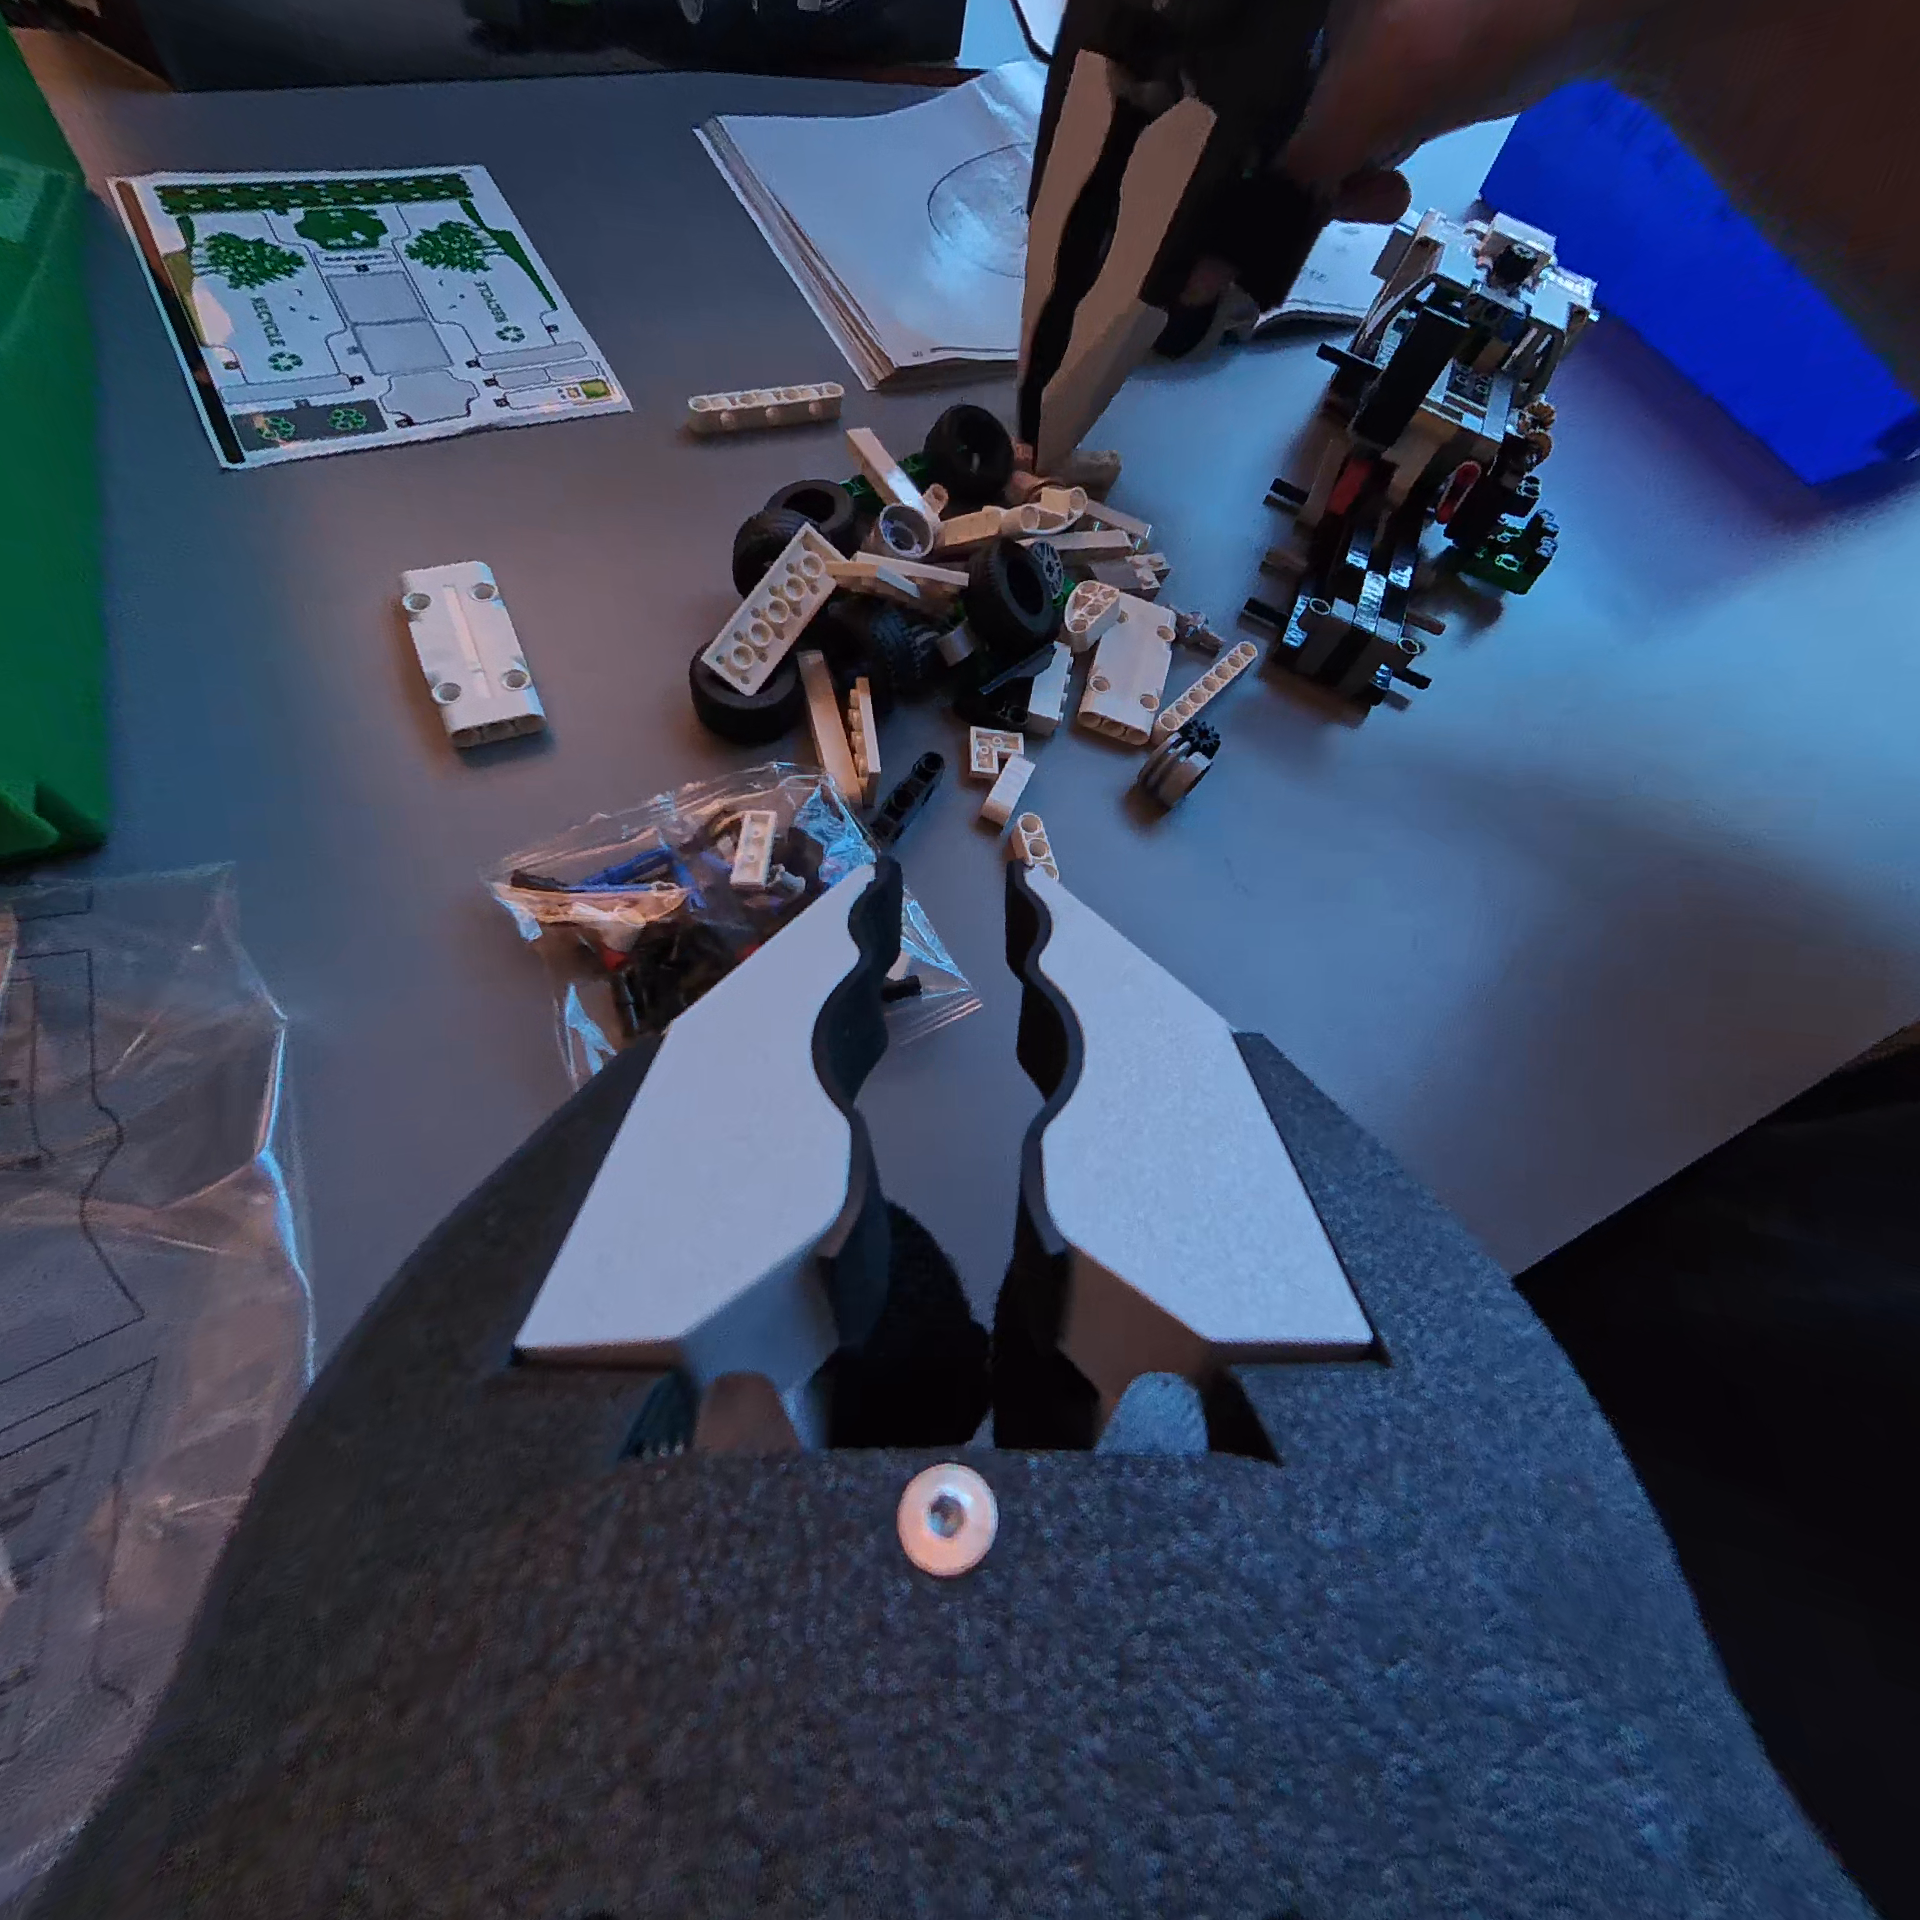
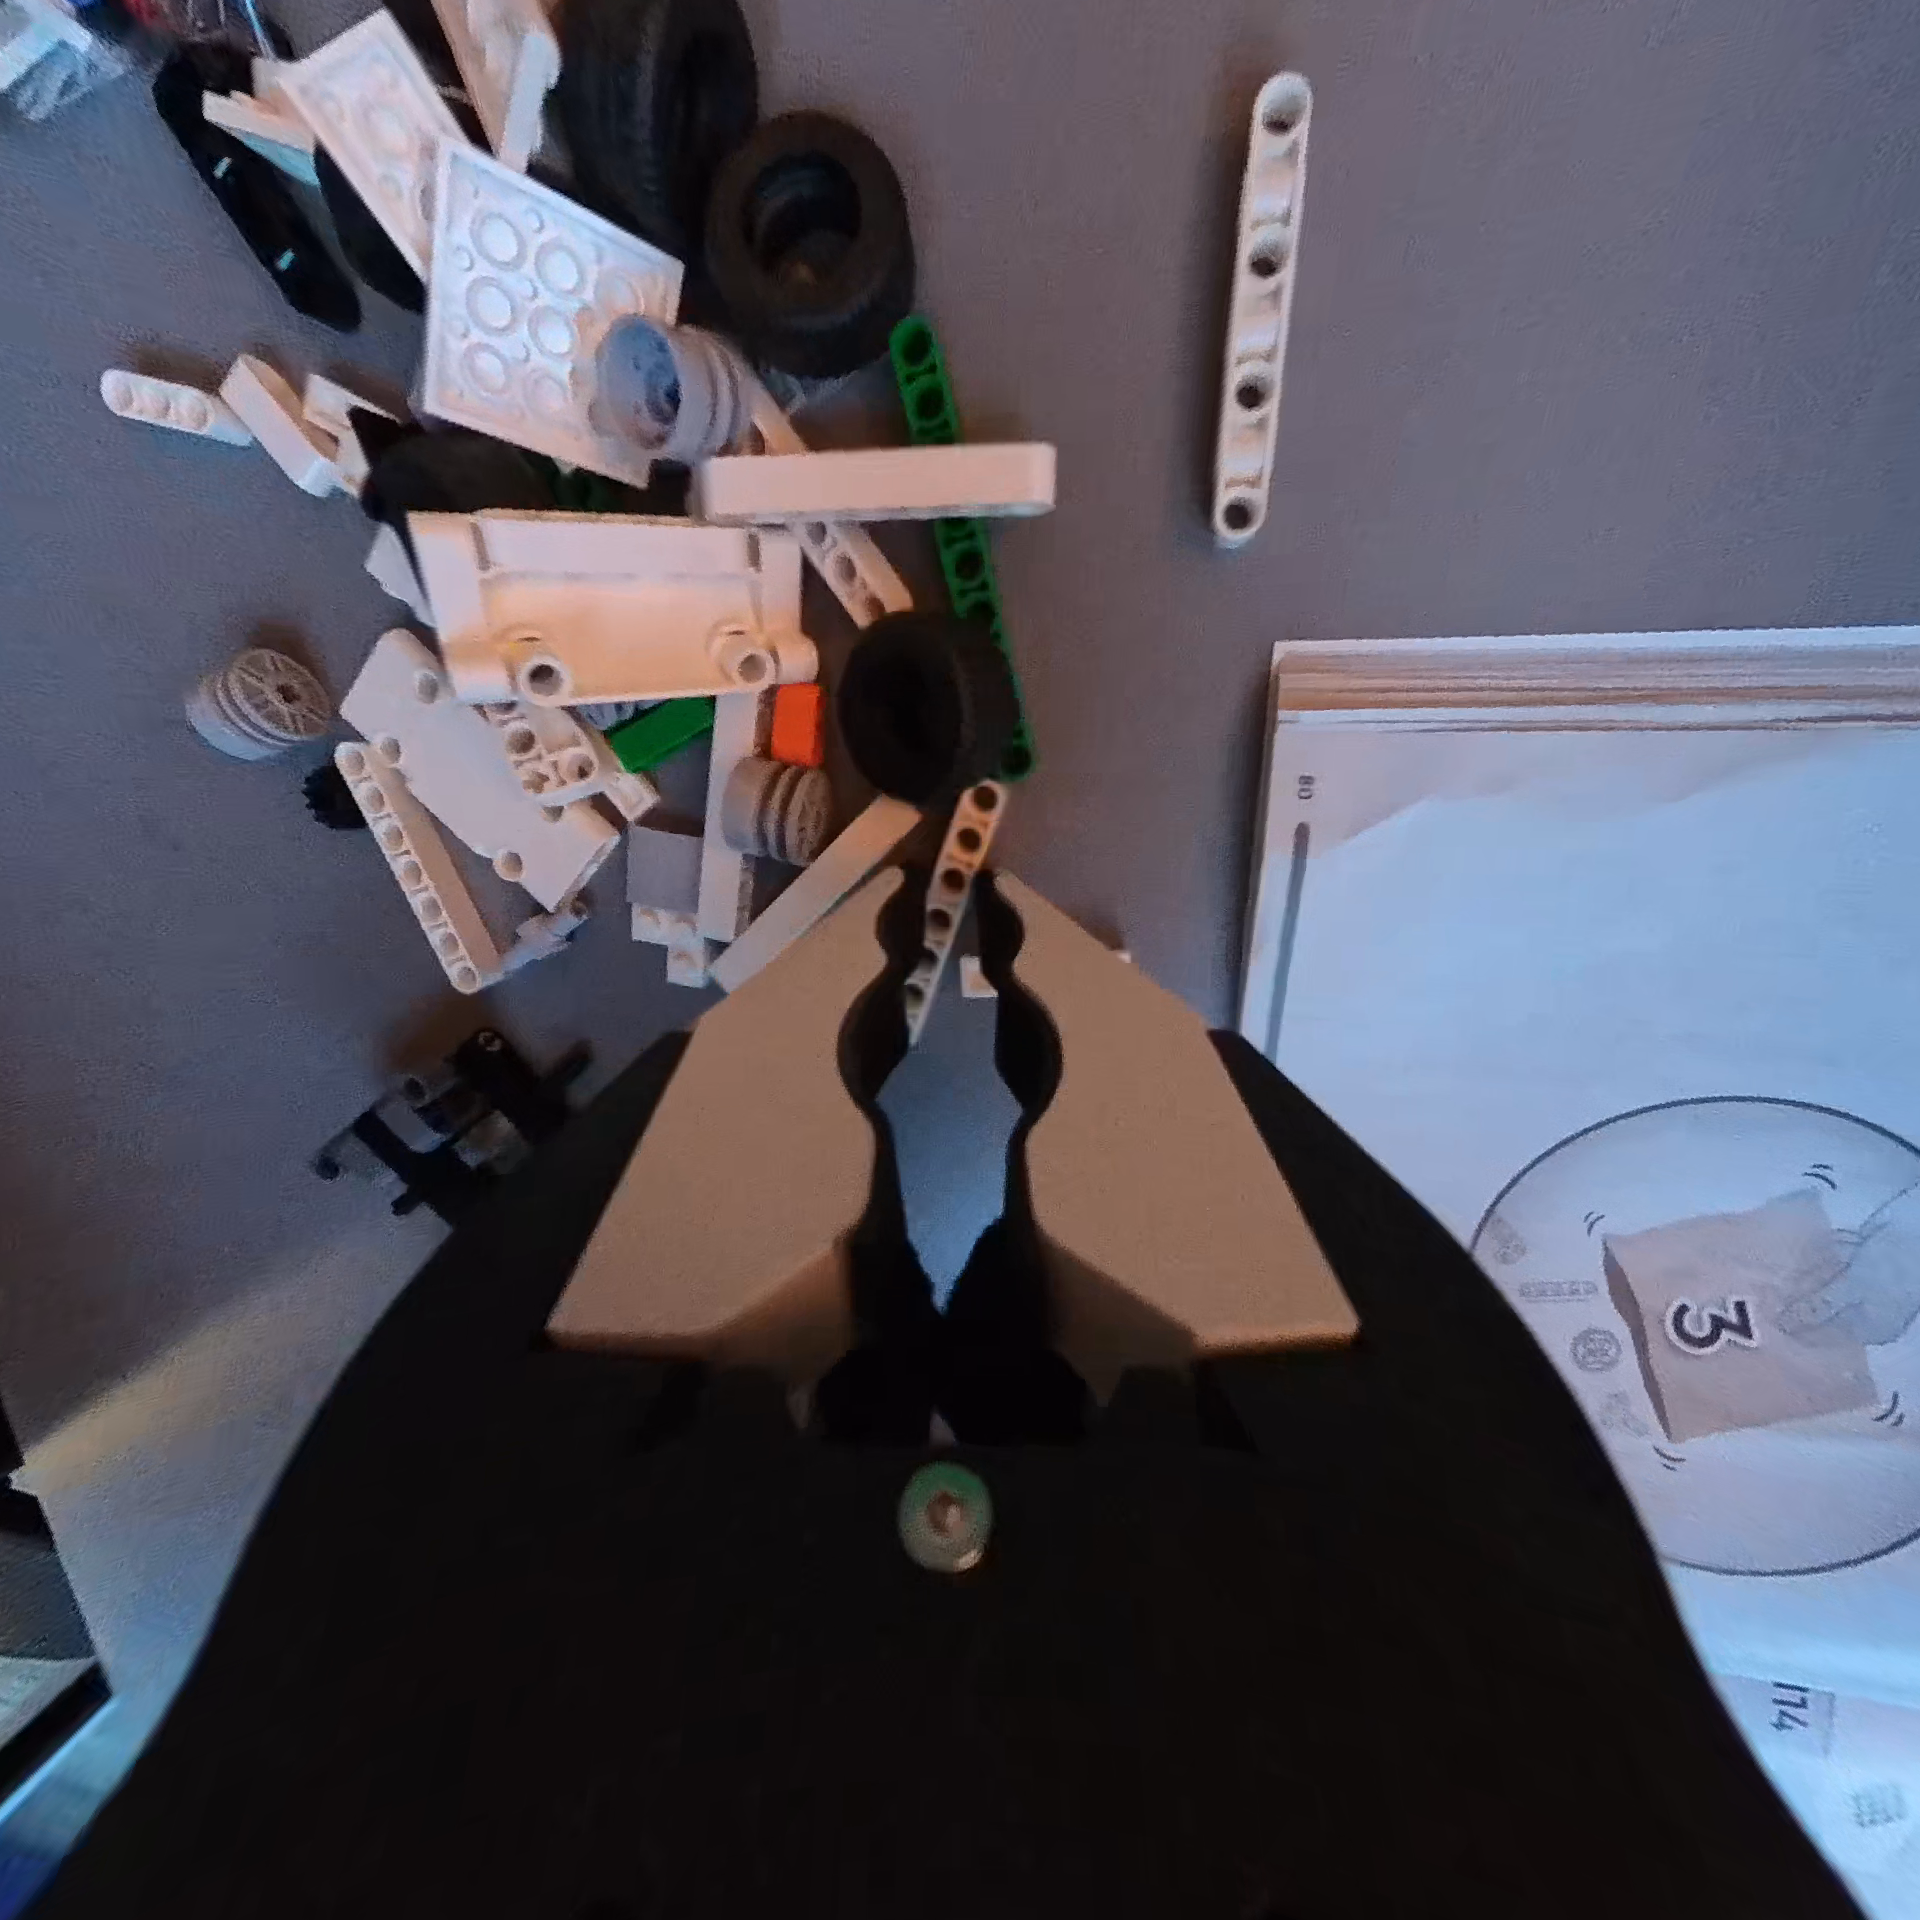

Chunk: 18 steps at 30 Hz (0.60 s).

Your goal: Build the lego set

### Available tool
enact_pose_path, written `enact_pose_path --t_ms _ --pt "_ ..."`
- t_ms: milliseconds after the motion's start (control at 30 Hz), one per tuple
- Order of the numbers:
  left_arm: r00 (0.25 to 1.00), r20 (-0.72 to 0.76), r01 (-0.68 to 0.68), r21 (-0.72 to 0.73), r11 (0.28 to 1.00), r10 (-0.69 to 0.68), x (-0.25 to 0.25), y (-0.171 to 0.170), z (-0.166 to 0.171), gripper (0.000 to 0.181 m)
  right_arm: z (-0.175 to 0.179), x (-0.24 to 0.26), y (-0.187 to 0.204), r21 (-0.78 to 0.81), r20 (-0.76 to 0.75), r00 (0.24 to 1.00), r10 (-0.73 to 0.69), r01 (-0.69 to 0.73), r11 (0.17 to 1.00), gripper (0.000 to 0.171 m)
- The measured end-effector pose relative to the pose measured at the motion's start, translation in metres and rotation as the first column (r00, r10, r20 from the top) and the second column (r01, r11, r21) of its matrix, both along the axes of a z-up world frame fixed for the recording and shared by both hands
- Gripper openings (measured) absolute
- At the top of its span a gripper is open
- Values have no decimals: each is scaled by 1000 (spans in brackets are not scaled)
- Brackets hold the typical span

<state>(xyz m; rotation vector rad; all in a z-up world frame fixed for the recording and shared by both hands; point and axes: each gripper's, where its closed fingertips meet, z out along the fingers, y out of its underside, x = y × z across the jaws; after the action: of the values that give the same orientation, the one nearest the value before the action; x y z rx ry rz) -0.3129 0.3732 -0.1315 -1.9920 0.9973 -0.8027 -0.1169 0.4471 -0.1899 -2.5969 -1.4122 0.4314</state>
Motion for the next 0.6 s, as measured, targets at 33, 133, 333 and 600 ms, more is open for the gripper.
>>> enact_pose_path --t_ms 33,133,333,600 --pt "1000 -3 0 2 1000 0 0 0 0 17 0 0 0 17 10 1000 14 -14 1000 7" --pt "1000 -6 -3 -1 1000 3 -2 1 -2 18 7 2 -1 42 40 999 33 -35 998 7" --pt "1000 -2 -16 -4 1000 16 -5 3 -1 17 58 -12 41 201 28 999 16 -22 979 6" --pt "1000 -2 -22 16 1000 22 -6 0 5 17 17 -38 104 131 25 999 19 -22 991 6"
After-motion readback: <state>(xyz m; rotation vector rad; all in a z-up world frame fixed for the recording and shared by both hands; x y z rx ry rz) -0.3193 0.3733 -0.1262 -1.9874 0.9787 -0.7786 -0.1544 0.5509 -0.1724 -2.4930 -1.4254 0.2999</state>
